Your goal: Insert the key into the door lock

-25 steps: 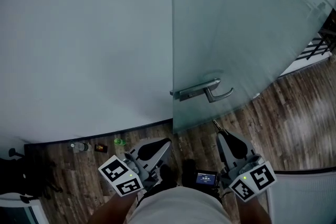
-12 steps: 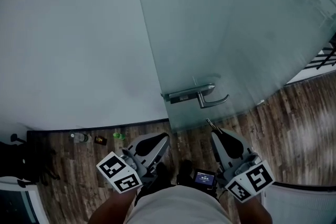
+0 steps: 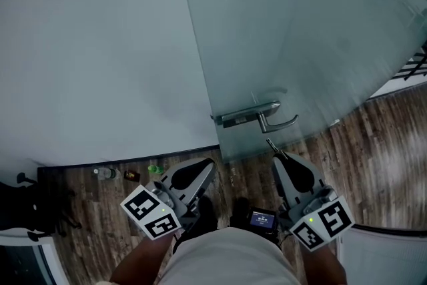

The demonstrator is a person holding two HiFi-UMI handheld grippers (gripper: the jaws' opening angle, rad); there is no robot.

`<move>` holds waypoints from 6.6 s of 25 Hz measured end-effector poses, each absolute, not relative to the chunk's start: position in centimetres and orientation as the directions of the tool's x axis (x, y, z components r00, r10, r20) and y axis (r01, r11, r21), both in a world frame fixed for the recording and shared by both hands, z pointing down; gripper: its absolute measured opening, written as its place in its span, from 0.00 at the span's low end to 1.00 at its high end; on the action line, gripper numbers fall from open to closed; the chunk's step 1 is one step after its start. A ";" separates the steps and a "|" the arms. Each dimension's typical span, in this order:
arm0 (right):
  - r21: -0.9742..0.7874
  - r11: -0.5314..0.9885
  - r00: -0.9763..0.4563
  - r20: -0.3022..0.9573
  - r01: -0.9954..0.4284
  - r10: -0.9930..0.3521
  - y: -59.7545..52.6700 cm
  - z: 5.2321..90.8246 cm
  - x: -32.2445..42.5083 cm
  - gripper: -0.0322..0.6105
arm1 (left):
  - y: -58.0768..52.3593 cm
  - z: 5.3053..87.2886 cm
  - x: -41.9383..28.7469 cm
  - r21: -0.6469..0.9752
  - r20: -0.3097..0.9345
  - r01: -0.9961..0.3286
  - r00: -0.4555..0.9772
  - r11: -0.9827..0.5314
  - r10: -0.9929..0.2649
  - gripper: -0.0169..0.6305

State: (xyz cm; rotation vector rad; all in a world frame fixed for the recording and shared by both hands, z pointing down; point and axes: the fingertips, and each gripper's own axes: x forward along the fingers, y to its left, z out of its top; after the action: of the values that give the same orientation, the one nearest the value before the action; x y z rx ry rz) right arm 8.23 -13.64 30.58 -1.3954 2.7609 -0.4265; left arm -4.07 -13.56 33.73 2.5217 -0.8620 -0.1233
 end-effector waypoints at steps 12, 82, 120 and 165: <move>-0.220 0.540 -0.570 0.100 -0.812 -0.816 -14.6 29.6 6.7 0.09 | -15.0 33.3 -5.4 0.447 0.064 -0.531 0.822 -0.720 -0.566 0.05; -0.139 0.469 -0.489 0.272 -0.872 -0.829 -20.2 40.4 3.0 0.09 | -22.5 38.7 -5.1 0.345 0.156 -0.541 0.839 -0.767 -0.521 0.08; 0.019 0.506 -0.487 0.241 -0.863 -0.840 -20.3 41.5 2.4 0.09 | -24.3 36.0 -3.4 0.312 0.089 -0.482 0.873 -0.819 -0.480 0.16; 0.004 0.495 -0.467 0.321 -0.869 -0.824 -22.7 41.5 1.5 0.09 | -24.4 35.9 -3.4 0.322 0.066 -0.474 0.875 -0.820 -0.479 0.15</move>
State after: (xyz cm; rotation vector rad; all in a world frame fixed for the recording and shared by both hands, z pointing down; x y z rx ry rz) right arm 1.50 -22.66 41.52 -1.7171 2.9514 -0.2777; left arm -3.39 -24.41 35.94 2.7159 -0.7111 -0.0254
